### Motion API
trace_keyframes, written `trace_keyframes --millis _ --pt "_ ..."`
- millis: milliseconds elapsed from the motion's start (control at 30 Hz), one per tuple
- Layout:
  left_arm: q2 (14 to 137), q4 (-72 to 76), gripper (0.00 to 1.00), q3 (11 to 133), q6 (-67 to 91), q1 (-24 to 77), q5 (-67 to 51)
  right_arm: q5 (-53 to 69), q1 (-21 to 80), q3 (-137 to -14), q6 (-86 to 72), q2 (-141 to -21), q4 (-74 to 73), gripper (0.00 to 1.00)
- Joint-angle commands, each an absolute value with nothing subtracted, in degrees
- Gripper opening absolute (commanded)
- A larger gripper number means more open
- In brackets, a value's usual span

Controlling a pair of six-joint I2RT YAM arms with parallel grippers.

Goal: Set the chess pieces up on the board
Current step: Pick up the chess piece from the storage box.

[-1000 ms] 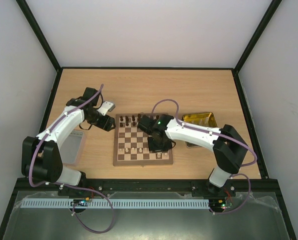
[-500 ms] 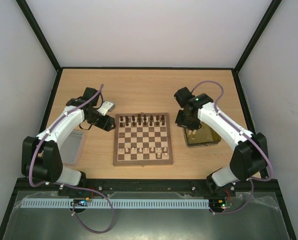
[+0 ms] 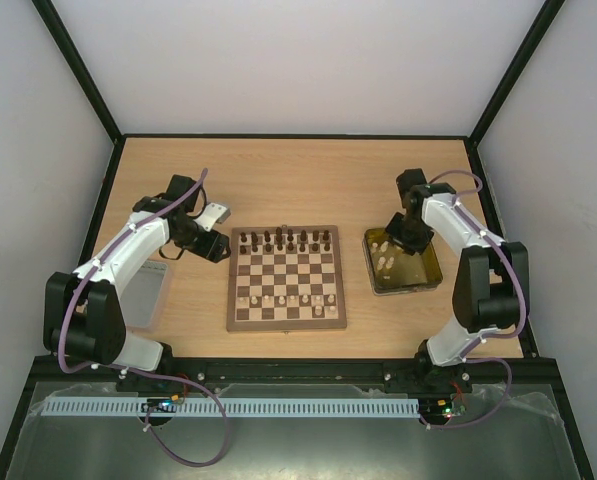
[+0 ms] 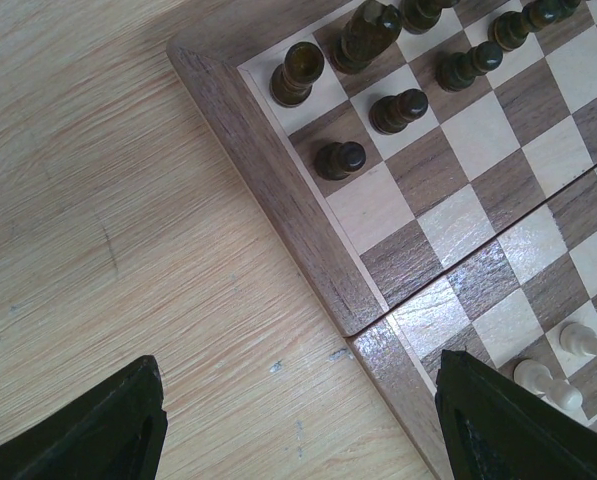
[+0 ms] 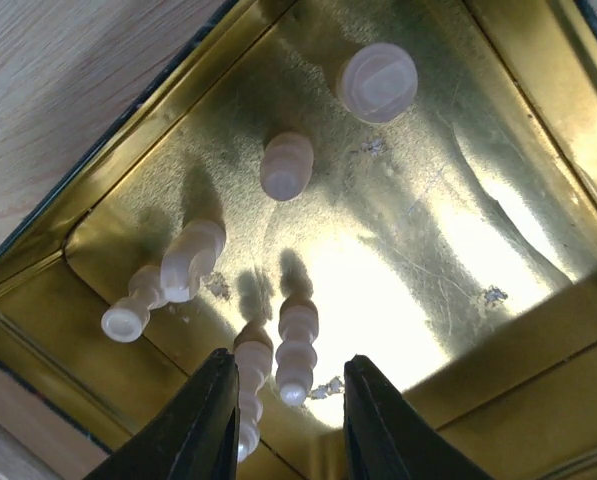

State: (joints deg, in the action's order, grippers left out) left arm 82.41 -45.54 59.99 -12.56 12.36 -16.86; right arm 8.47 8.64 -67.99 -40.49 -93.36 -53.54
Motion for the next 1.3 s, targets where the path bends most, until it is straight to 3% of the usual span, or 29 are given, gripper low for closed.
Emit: trace_keyframes --millis 0,833,1267 --pt "82.62 -45.62 0.74 59.46 -12.17 12.57 -16.38 10.77 7.37 -64.97 -40.0 -94.08 -50.49 0.28" --pt "82.86 -45.53 0.75 59.31 -12.11 12.57 -16.19 13.6 7.3 -59.11 -40.08 -94.68 -46.16 0.22" --pt "82.47 -45.44 0.75 59.3 -12.04 12.57 -16.17 13.05 7.3 -59.29 -40.11 -93.24 -47.2 0.07"
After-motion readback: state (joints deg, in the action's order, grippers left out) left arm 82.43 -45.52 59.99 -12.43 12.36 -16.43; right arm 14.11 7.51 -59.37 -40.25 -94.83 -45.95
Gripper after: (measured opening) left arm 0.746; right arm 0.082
